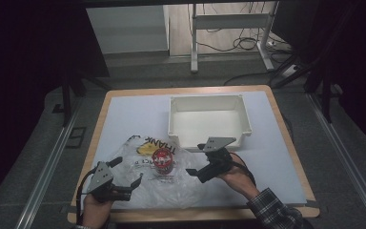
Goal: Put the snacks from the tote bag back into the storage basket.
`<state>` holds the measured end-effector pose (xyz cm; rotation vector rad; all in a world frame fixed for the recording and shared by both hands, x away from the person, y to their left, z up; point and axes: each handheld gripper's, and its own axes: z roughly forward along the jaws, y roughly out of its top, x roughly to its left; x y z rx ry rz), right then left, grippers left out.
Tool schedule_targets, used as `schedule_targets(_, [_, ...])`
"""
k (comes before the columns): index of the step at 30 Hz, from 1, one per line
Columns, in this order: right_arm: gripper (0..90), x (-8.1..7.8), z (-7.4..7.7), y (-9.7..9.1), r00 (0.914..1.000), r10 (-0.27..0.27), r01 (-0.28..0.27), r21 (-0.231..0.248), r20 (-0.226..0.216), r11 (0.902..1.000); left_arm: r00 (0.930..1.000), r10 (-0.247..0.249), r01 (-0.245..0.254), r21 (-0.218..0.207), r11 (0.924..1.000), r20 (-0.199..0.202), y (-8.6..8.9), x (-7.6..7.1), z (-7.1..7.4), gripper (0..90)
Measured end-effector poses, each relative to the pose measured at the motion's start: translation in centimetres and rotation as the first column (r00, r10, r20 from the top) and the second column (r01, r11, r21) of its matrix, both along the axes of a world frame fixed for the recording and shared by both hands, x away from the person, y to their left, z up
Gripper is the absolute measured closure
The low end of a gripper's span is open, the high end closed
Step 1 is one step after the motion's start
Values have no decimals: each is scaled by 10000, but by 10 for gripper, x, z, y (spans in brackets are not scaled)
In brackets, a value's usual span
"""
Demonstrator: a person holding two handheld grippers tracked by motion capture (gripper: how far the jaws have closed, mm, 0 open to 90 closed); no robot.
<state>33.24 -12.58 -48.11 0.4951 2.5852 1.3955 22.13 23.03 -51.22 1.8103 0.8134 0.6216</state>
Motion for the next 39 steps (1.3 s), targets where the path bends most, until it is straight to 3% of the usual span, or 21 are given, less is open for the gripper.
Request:
schedule_targets(14, [17,5,-2,18,9996,245,-251,-361,-163,9990,9998,-121,126,-356,9993,139,0,-1,1,23])
schedule_targets(39, [20,10,-9,53,9964,664,-730,-1332,-535,9884,9998,-134,139,-344,9993,141,0,-1,1,23])
